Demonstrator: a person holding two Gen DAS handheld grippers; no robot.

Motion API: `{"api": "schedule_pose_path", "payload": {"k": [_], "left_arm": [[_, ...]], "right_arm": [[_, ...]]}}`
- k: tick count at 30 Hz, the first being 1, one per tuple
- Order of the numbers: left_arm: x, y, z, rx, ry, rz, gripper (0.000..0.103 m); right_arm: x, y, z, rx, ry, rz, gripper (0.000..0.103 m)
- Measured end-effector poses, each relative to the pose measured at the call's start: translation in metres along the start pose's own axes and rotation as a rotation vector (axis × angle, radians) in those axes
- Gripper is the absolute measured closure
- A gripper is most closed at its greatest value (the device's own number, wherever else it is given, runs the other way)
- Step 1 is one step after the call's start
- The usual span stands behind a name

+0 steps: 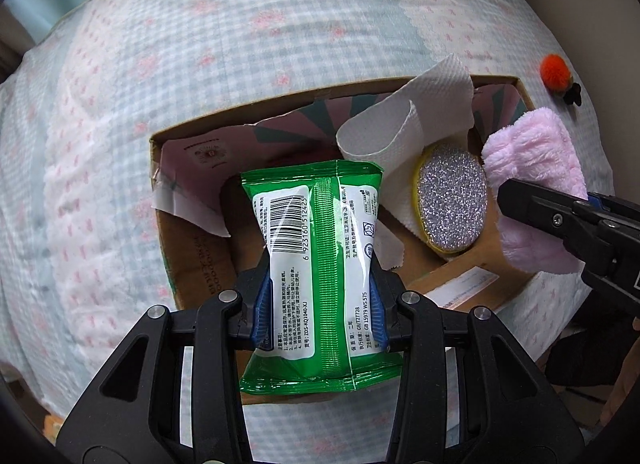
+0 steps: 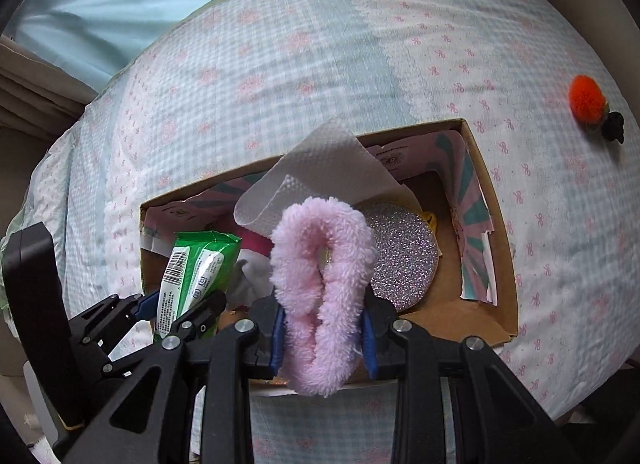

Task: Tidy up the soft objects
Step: 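Open both tools to drop the wipe pack and scrunchie into the box, then lift both tools and move back toward the orange pompom and black hair tie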

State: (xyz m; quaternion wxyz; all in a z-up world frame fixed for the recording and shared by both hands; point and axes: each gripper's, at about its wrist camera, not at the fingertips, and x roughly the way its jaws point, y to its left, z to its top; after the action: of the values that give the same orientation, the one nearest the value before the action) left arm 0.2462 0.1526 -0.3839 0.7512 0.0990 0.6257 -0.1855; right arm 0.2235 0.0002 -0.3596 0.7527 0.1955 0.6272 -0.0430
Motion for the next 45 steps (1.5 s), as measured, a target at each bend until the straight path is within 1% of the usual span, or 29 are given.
{"api": "schedule_pose_path", "payload": {"k": [2, 5, 6, 7, 8, 9, 10, 11, 12, 13, 15, 16, 20, 23, 31, 33, 37, 42, 45], "left_arm": [[0.004, 0.002, 0.002, 0.004, 0.005, -0.009, 0.067], [0.004, -0.010, 0.006, 0.081, -0.002, 0.017, 0.067], [0.007, -0.011, 0.008, 0.081, 0.006, 0.006, 0.067], [0.009, -0.010, 0.008, 0.072, 0.012, -0.006, 0.066], [0.011, -0.010, 0.008, 0.071, 0.014, -0.011, 0.059], [0.011, -0.011, 0.007, 0.078, 0.011, -0.016, 0.052], [0.009, -0.012, 0.006, 0.089, 0.002, -0.017, 0.021], [0.008, -0.014, 0.006, 0.103, -0.005, -0.014, 0.001], [0.007, -0.016, 0.006, 0.116, -0.006, -0.004, 0.000], [0.005, -0.018, 0.006, 0.126, -0.010, 0.001, 0.000], [0.000, -0.019, 0.004, 0.131, -0.031, -0.028, 0.000], [-0.001, -0.019, 0.003, 0.128, -0.028, -0.037, 0.000], [0.001, -0.018, -0.002, 0.111, -0.005, -0.033, 0.000], [-0.001, -0.017, -0.006, 0.093, -0.001, -0.025, 0.000], [-0.022, -0.015, -0.007, 0.065, -0.034, -0.007, 0.000], [-0.030, -0.016, -0.009, 0.066, -0.044, 0.027, 0.000], [-0.057, -0.012, -0.016, 0.032, -0.078, 0.042, 0.000], [-0.107, -0.003, -0.033, -0.032, -0.148, 0.073, 0.000], [-0.141, 0.001, -0.044, -0.070, -0.202, 0.102, 0.000]], "right_arm": [[0.005, 0.001, 0.002, -0.004, 0.013, 0.004, 0.075], [0.009, -0.002, 0.006, 0.005, 0.025, 0.015, 0.075], [0.010, -0.003, 0.007, 0.011, 0.025, 0.016, 0.075], [0.010, -0.005, 0.008, 0.018, 0.024, 0.025, 0.075], [0.010, -0.006, 0.010, 0.029, 0.022, 0.036, 0.073], [0.010, -0.008, 0.011, 0.036, 0.019, 0.044, 0.061], [0.010, -0.009, 0.013, 0.040, 0.014, 0.046, 0.052], [0.010, -0.011, 0.014, 0.046, 0.002, 0.038, 0.032], [0.009, -0.013, 0.014, 0.055, -0.013, 0.028, 0.009], [0.008, -0.016, 0.015, 0.064, -0.025, 0.022, 0.002], [0.005, -0.021, 0.014, 0.077, -0.043, 0.009, 0.000], [0.004, -0.023, 0.013, 0.078, -0.043, -0.002, 0.000], [0.003, -0.031, 0.009, 0.087, -0.037, -0.005, 0.000], [-0.002, -0.032, 0.005, 0.086, -0.045, -0.010, 0.000], [-0.024, -0.026, 0.000, 0.063, -0.079, -0.007, 0.000], [-0.036, -0.021, -0.001, 0.042, -0.098, -0.001, 0.000], [-0.072, -0.004, -0.004, -0.032, -0.149, -0.009, 0.000], [-0.131, 0.022, -0.015, -0.161, -0.247, -0.042, 0.000], [-0.167, 0.032, -0.024, -0.214, -0.317, -0.066, 0.000]]}}
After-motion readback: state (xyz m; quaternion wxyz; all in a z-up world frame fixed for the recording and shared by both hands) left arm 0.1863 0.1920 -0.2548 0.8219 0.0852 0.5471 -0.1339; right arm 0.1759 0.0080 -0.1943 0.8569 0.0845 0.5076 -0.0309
